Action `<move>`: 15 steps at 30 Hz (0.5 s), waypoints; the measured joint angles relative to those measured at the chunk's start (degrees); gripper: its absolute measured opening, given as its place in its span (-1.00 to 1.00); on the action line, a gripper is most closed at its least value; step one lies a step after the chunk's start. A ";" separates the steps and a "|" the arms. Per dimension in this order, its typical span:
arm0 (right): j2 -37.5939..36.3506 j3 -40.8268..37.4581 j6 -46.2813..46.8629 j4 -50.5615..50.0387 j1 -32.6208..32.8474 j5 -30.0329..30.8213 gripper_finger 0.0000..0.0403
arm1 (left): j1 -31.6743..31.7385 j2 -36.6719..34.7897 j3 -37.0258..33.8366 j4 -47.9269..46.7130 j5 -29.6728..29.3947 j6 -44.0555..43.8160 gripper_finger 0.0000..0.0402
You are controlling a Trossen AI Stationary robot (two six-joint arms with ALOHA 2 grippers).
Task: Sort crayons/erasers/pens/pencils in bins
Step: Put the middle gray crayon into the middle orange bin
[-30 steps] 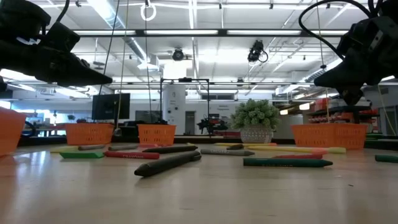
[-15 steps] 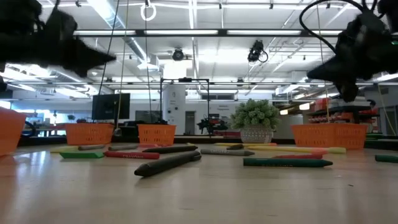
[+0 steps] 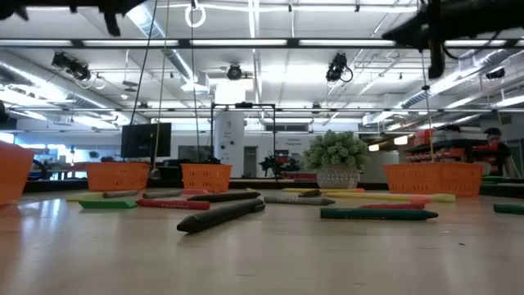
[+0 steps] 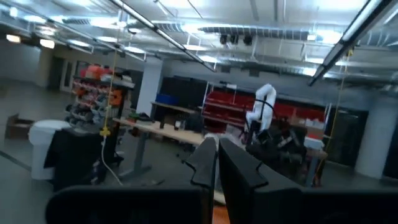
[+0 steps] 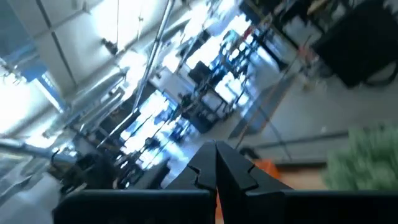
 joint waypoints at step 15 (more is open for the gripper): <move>14.01 31.50 -5.19 -1.22 -3.71 -0.35 -0.96 | -0.03 7.17 15.02 -0.22 1.29 -15.61 -0.82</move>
